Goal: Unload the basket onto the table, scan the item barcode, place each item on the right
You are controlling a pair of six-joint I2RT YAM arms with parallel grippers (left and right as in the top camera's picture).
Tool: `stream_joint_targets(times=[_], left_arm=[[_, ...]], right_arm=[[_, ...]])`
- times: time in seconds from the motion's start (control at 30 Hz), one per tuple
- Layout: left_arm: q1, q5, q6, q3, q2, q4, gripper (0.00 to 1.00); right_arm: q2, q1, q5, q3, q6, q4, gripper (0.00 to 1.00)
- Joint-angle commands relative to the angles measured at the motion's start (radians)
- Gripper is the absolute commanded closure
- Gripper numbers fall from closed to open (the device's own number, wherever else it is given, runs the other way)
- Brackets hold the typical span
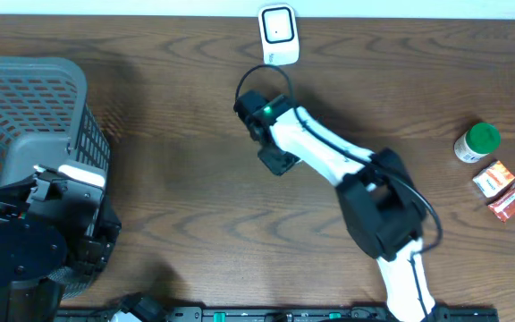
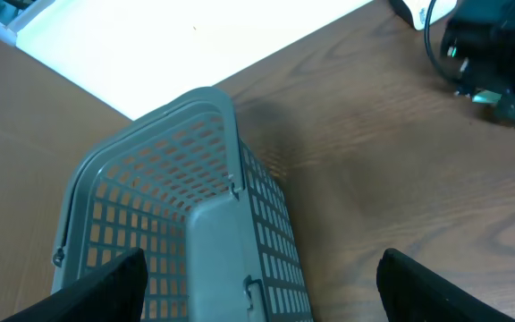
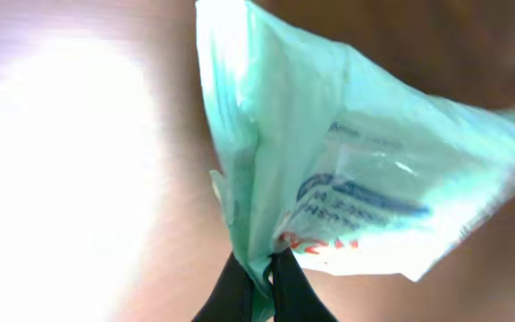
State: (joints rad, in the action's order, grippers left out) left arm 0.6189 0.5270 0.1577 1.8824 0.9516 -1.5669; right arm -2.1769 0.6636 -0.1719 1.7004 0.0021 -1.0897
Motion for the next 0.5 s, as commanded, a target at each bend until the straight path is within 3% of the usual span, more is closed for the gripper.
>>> stream_joint_targets(times=[0.0,0.2,0.47], left_arm=[[0.000,0.008,0.003,0.000,-0.006,0.000,0.18],[0.000,0.008,0.003,0.000,-0.006,0.000,0.18],[0.000,0.008,0.003,0.000,-0.006,0.000,0.18]], right_arm=[[0.188,-0.032,0.444,0.025,-0.038,-0.022,0.99],[0.344,-0.174,0.808,0.025,-0.110,-0.073,0.99],[0.343,-0.403,1.211,-0.050,-0.259,-0.095,0.99]])
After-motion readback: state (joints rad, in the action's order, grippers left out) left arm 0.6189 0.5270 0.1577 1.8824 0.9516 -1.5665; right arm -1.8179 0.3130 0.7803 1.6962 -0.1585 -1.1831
